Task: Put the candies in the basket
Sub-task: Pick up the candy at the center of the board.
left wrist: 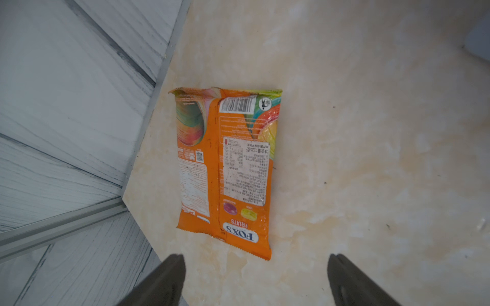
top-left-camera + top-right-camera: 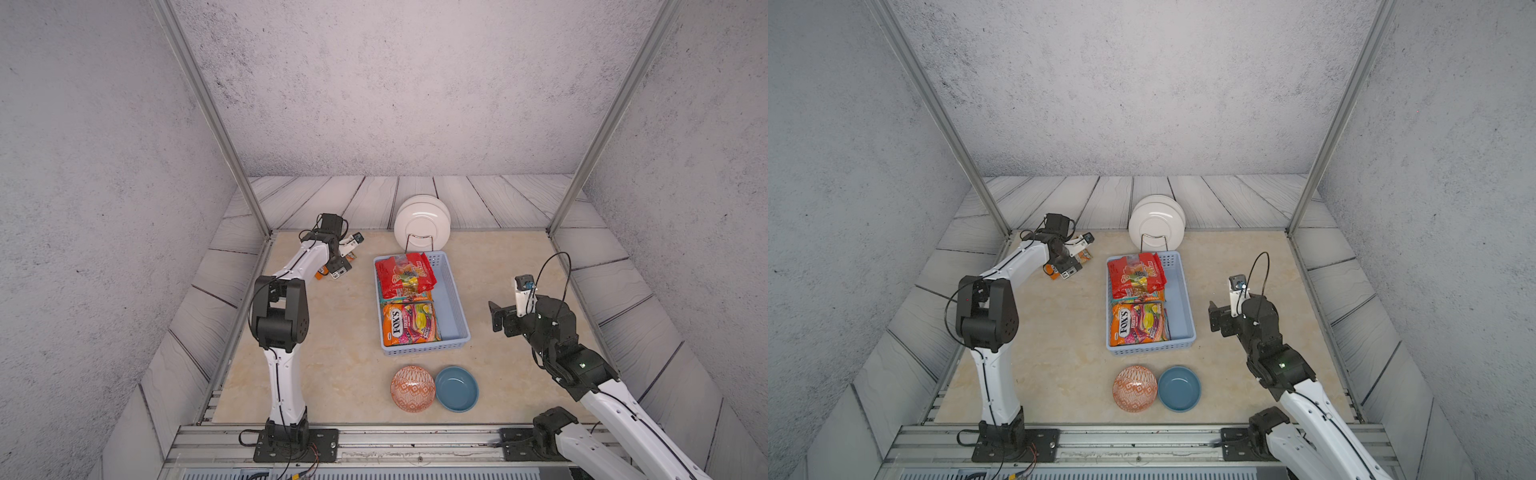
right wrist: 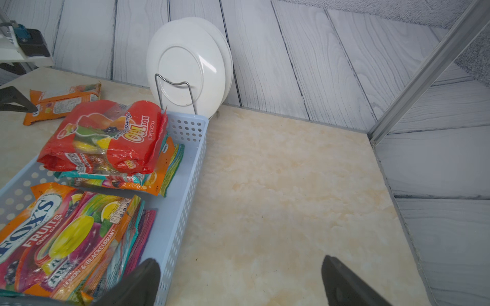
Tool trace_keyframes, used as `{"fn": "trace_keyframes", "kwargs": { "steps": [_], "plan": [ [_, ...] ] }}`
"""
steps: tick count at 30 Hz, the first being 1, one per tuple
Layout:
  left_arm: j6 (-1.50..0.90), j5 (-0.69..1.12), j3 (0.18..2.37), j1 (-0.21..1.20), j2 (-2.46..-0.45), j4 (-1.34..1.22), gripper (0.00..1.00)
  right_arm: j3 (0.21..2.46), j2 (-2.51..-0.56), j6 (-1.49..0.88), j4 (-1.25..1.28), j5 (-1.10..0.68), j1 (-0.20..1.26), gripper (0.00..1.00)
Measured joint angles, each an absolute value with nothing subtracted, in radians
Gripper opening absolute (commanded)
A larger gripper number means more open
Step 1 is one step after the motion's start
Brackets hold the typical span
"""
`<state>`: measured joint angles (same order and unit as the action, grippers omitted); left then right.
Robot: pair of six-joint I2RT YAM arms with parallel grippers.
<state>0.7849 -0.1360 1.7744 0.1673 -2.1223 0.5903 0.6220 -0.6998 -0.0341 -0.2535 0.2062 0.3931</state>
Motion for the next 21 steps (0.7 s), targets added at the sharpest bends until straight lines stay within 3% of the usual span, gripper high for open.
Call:
{"fn": "trace_keyframes", "kwargs": {
  "steps": [9,15,21],
  "plan": [
    [0.746,-0.263,2.043,0.173,-2.36,0.72,0.89,0.603,-0.672,-0.007,-0.21,0.239,0.393,0.99],
    [0.727,-0.319,2.096,0.177,-2.435,0.772,0.88,0.593,-0.665,-0.002,-0.197,0.239,0.393,0.99],
    [0.725,-0.33,2.117,0.177,-2.449,0.792,0.76,0.591,-0.66,0.001,-0.194,0.24,0.393,0.99]
  ]
}}
